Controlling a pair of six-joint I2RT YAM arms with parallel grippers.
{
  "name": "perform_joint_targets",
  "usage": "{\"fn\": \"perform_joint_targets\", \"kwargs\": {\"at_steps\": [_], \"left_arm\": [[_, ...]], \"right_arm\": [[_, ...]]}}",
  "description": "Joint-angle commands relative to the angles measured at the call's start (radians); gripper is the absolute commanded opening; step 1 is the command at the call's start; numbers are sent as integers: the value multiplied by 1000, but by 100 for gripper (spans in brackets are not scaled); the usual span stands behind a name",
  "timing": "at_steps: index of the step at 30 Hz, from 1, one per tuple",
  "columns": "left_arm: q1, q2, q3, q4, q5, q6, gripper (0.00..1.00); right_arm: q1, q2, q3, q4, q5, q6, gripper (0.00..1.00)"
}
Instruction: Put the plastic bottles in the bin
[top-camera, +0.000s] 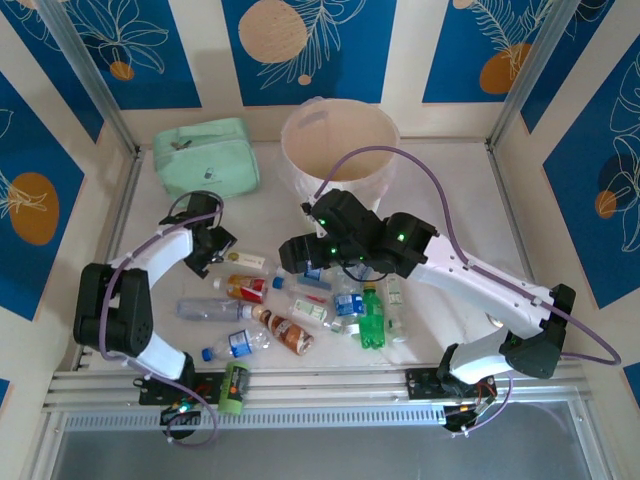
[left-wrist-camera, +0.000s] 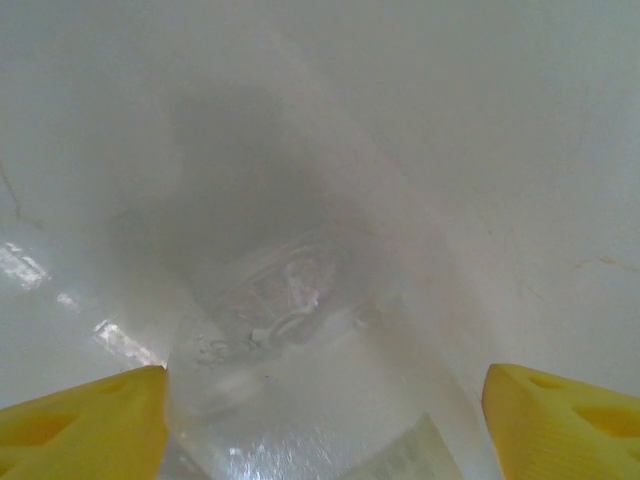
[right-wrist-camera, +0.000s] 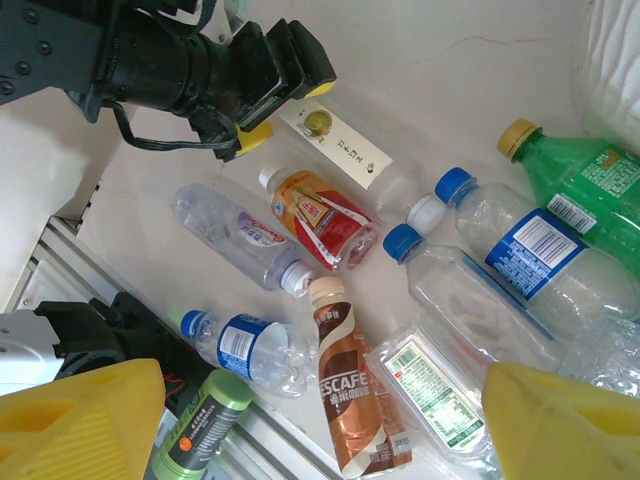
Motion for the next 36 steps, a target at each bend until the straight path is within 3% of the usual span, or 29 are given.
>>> {"fn": "perform_joint_targets", "kwargs": {"at_steps": [1,7,18,28,36], "left_arm": [[7,39,20,25,6,-30,80],[7,97,30,39,2,-28,77],[9,111,45,85,21,-31,61],[14,17,62,119,75,-19,48],[27,-118,87,86,86,-12,46]], "right_arm": [[6,-13,0,-15,9,18,84],[7,-4,2,-27,19,32,84],[14,-5,-1,-43,51,49,78],[16,-23,0,-33,54,50,77],[16,-15,31,-14,20,29,77]]}}
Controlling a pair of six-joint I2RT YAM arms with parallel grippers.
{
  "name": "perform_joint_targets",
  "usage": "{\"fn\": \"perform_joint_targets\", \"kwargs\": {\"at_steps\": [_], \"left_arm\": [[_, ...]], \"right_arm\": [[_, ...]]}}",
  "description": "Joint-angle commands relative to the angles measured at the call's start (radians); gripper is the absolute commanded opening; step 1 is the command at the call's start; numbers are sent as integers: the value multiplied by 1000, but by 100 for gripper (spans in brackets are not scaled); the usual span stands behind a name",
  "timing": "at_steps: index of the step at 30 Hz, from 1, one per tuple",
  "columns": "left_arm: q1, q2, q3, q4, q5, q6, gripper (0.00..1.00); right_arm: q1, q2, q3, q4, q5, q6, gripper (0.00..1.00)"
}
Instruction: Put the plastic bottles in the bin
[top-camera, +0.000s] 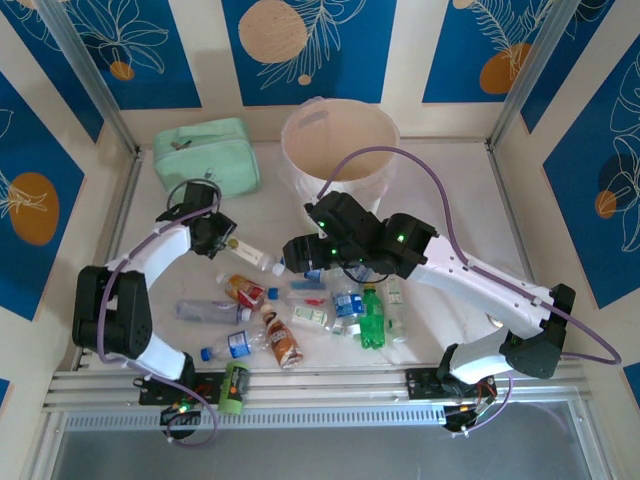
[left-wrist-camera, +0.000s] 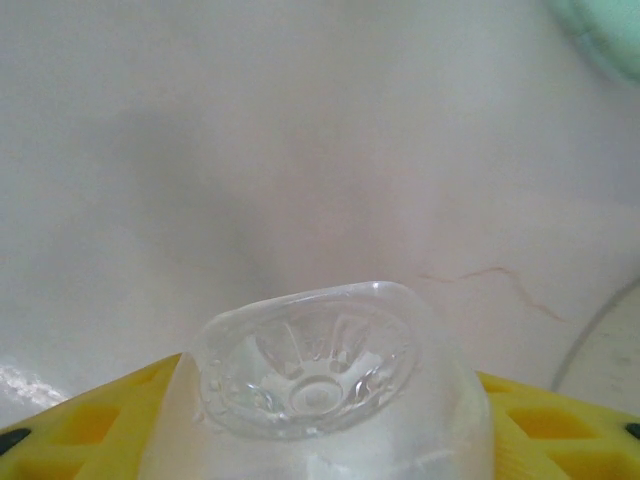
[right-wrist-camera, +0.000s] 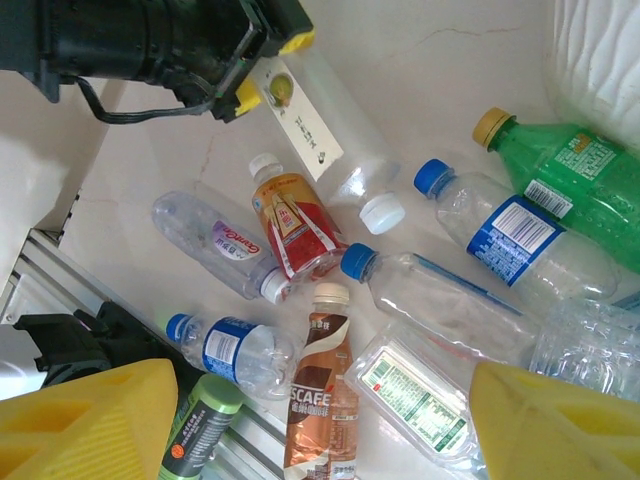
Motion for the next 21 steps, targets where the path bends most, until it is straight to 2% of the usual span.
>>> {"fn": "perform_joint_targets", "kwargs": {"at_steps": [1,4,11,15,21], "left_arm": [[21,-93,41,-24,30,12,46],[25,-165,43,-4,101,17,44],[24,-306,39,161,380,-14,43],[18,-370,46,210,465,-2,43],[-8,-420,50,283,577,15,43]], "right_arm": [[6,-14,38,15,-32,-17,77],[-13,-16,46,38,-91,-31,78],[-142,-26,48,115,-326,-40,86],[-169,1,108,71,-335,-69,90],[-160,74,230,-31,-281,-115,91]]}}
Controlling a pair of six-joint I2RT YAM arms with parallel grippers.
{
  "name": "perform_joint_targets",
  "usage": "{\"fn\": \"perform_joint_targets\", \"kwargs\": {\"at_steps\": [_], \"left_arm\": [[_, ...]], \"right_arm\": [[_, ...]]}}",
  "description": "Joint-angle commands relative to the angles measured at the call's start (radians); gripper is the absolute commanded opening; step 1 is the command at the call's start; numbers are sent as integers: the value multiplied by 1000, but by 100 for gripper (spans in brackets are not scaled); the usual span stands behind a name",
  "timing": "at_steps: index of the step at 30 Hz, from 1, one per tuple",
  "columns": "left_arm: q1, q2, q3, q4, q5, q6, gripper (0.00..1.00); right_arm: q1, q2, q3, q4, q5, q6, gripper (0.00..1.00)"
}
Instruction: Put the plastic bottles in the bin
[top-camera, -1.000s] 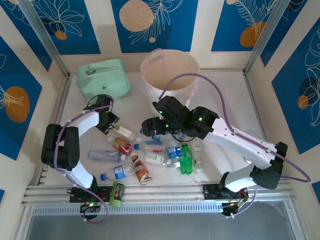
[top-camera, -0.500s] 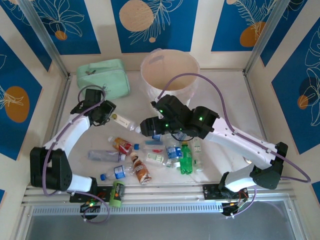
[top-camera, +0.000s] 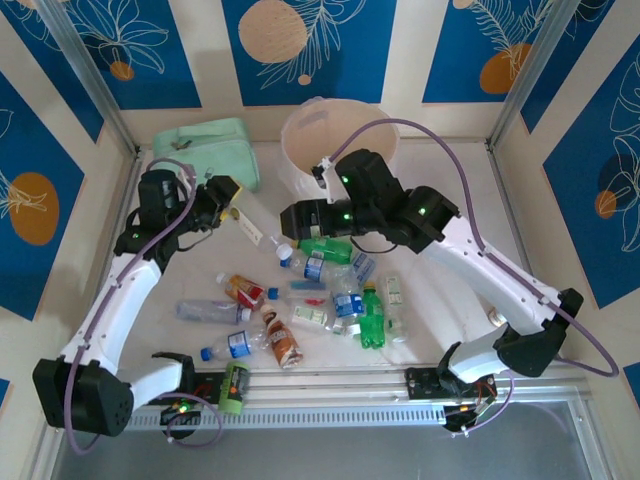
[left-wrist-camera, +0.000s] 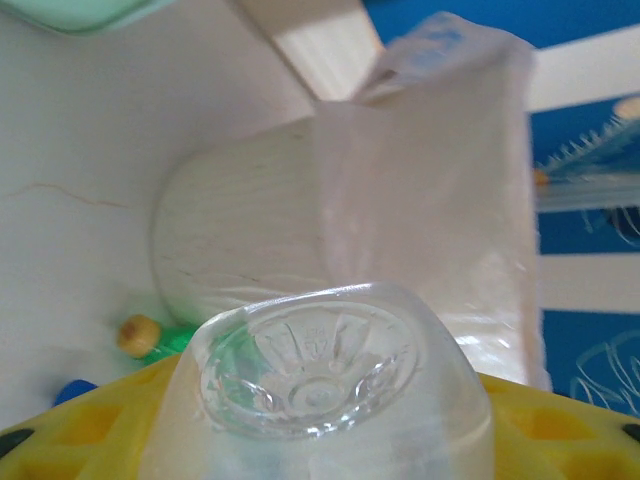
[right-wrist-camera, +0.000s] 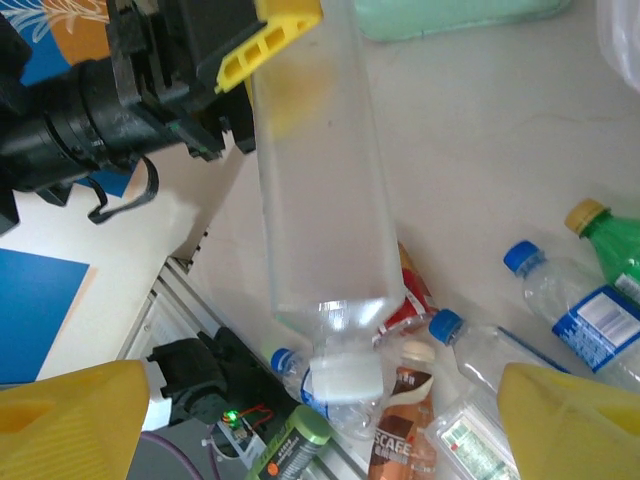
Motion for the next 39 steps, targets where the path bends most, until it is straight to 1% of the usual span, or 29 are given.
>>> {"fn": "perform_joint_targets", "kwargs": {"at_steps": [1,4,12,16,21,24,31,39], "left_arm": [[-16,-27,37,88,126,12,43],[-32,-36,59,102,161,25,43],[-86,-30,121,86,190,68,43],[-104,-23,131,77,188,83,43],[-115,-20,134,76,181,88,43],[-115,-17,138,69,173,95,43],[-116,-10,159,38,155,119,43],[-116,-4,156,41,151,116,43]], "right_arm": [[13,48,69,-82,2,-49,91],[26,81,112,-106,12,-63,91],[80,159,204,-144,46,-101,89],[99,205,261,-176,68,-121,89],[121,262,329,-221,102,-136,86],[135,282,349,-241,127,-141,83],[166,295,347,-266,179,-146,82],[169,290,344,-257,189,-143,75]]}}
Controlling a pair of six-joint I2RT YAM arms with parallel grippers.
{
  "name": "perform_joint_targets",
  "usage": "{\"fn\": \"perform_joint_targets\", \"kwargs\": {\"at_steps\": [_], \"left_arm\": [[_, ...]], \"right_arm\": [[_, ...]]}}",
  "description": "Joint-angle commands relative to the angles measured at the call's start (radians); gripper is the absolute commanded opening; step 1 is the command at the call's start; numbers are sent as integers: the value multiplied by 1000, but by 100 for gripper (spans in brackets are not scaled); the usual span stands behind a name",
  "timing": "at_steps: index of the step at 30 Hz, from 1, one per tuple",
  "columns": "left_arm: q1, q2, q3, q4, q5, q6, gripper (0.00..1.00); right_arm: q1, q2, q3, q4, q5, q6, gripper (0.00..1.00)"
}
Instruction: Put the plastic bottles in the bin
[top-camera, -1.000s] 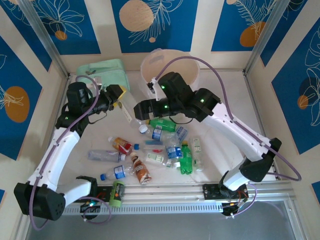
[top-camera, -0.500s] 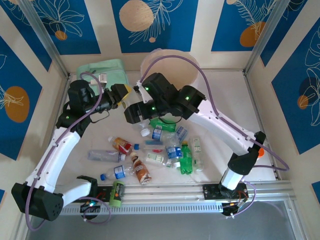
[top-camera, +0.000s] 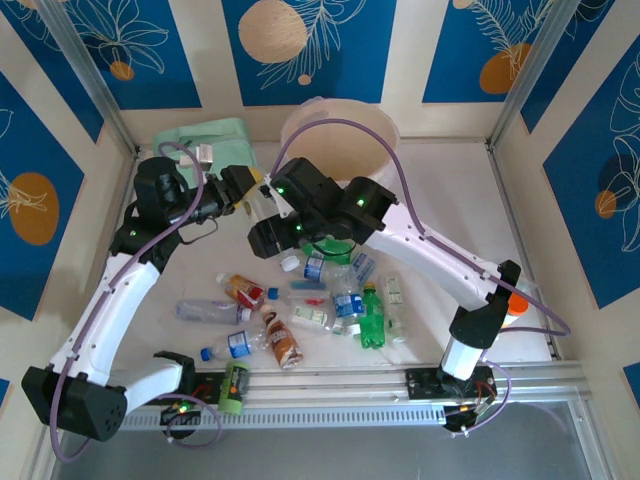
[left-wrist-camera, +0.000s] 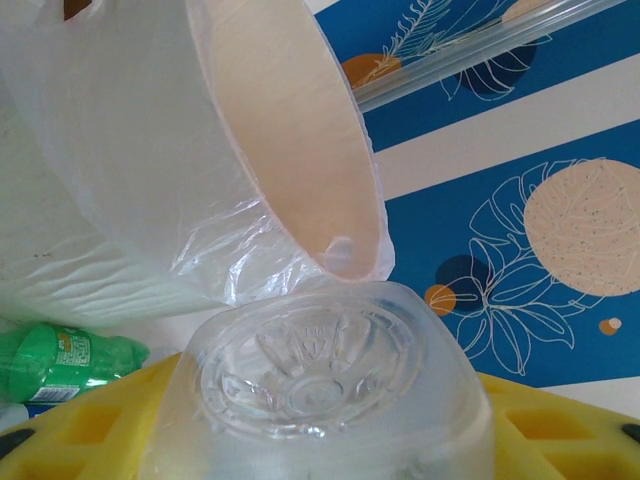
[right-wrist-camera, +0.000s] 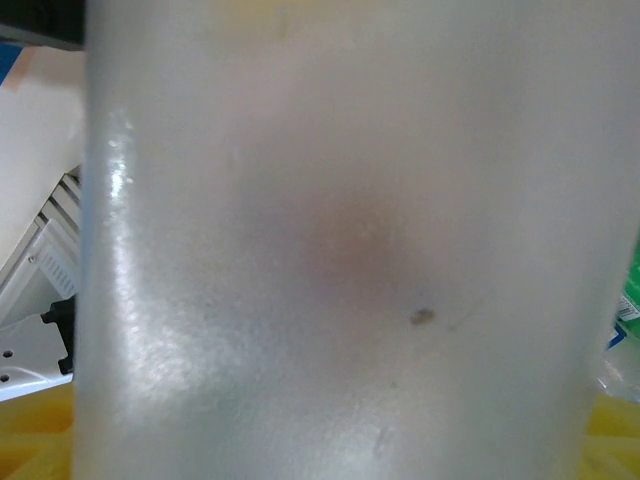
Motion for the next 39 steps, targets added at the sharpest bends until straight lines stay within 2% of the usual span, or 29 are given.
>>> {"fn": "perform_joint_targets", "kwargs": {"at_steps": [1,10,12,16,17,18,22,29,33,39], "left_arm": [[-7,6,32,-2,1,25,43],[-7,28,40,0,-13,25,45],[-8,25,39,-11,-29,31,56],[-7,7,28,-5,-59,32,86],[-8,3,31,-8,-70,38,97],[-7,-1,34,-13,-78,46,100],[-8,-23,81,-107,-133,131,100],[-8,-103,88,-320,-352,286,100],[-8,-137,59,-384,-430,304,100],[-8,-203,-29,-411,-480,290,100]], "right_arm": [[9,-5,22,-10,23,-10,73],[17,-29,-5,12,31,-6,55],[17,-34,-12,19,35,-7,54],[17,-46,-22,26,41,-5,52],[17,-47,-24,28,44,-4,52],[17,-48,-25,28,48,-4,52],[15,-55,-22,29,66,0,52],[1,-72,14,5,117,10,52],[-19,-104,20,9,128,20,52],[-74,-153,53,-7,155,31,51]]}}
